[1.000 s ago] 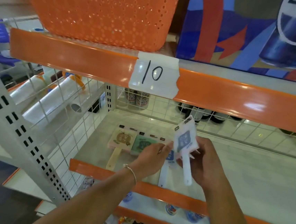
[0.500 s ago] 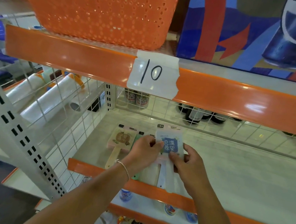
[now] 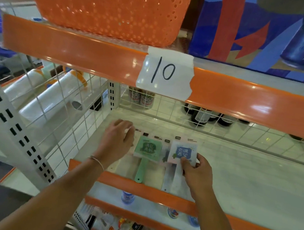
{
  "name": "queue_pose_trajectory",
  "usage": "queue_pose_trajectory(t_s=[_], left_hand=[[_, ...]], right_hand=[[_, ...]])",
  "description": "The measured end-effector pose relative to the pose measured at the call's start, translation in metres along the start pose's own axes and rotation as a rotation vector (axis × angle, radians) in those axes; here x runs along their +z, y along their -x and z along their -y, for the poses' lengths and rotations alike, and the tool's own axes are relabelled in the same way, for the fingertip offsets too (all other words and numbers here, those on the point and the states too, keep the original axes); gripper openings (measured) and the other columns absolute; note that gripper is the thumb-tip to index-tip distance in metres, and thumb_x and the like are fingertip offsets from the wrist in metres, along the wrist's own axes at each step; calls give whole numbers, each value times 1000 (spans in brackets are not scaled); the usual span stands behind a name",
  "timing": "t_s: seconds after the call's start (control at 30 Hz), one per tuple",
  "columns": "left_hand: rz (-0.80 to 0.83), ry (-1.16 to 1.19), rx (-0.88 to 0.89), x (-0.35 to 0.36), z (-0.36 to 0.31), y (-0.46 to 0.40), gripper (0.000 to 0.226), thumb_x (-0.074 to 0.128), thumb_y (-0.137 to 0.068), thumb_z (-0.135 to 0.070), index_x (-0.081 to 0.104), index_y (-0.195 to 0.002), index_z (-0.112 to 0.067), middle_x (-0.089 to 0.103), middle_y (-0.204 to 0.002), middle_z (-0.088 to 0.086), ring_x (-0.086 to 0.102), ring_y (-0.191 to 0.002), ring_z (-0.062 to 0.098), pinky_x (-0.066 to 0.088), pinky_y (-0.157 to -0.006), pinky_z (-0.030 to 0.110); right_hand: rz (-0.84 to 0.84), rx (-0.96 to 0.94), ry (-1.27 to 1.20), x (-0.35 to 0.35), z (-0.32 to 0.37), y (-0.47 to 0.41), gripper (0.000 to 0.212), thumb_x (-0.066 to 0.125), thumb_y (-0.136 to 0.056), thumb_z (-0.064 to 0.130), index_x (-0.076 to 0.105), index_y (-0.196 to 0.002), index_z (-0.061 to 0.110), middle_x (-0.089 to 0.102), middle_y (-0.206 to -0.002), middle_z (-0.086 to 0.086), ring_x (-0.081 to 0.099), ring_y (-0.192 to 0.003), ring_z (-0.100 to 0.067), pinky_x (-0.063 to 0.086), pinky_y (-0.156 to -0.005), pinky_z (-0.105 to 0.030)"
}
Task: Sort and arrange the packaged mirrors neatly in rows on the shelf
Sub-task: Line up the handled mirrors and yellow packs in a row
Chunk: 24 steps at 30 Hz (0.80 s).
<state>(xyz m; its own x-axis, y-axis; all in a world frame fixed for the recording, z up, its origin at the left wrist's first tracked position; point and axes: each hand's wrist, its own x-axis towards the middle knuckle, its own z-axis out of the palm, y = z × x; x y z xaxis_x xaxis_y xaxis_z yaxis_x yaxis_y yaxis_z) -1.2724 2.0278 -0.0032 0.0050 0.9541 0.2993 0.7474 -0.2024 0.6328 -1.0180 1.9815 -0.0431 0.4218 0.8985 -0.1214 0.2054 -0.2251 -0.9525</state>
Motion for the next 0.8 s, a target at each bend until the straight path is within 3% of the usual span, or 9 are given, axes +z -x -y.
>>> queue_pose_trajectory(t_s=[0.17, 0.3, 0.43, 0.6, 0.73, 0.8], left_hand=[[-1, 10, -101, -10, 39, 6, 36, 49, -99, -25, 56, -130, -7, 55, -130, 9, 50, -119, 22, 36, -95, 22], [126, 72, -173, -4, 56, 17, 44, 46, -100, -33, 47, -139, -11, 49, -140, 9, 46, -129, 22, 38, -108, 36], [188, 46, -235, 4, 57, 22, 50, 44, -100, -36, 41, -144, -13, 43, -147, 7, 39, -136, 21, 32, -113, 36], [205, 67, -250, 5, 66, 24, 52, 41, -95, -50, 50, -132, -15, 57, -128, 5, 53, -119, 22, 43, -104, 42], [159, 53, -221, 10, 65, 26, 37, 49, -99, -32, 56, -125, -7, 58, -125, 10, 52, -119, 24, 38, -104, 32], [145, 41, -205, 12, 65, 26, 31, 50, -99, -27, 58, -117, -4, 60, -118, 12, 55, -112, 25, 37, -96, 24]], right_hand=[[-9, -1, 104, 8, -13, -4, 25, 72, -87, 25, 65, -111, 20, 71, -95, 4, 68, -82, -13, 58, -78, -39], [10, -15, 164, 16, -14, -4, 23, 69, -89, 28, 63, -110, 21, 69, -91, 7, 66, -80, -10, 56, -74, -34], [6, -86, 361, 20, -14, -6, 16, 67, -88, 35, 63, -99, 24, 68, -86, 7, 62, -73, -7, 46, -61, -25], [-43, -111, 545, 26, -21, -11, 33, 63, -83, 53, 65, -90, 21, 65, -87, -6, 62, -71, -17, 56, -69, -35], [-32, -68, 643, 28, -18, -7, 42, 60, -87, 53, 62, -90, 11, 59, -94, -7, 53, -72, -16, 44, -67, -29], [-18, -47, 672, 27, -16, -6, 41, 60, -89, 51, 61, -95, 10, 54, -99, -8, 48, -75, -17, 39, -70, -27]])
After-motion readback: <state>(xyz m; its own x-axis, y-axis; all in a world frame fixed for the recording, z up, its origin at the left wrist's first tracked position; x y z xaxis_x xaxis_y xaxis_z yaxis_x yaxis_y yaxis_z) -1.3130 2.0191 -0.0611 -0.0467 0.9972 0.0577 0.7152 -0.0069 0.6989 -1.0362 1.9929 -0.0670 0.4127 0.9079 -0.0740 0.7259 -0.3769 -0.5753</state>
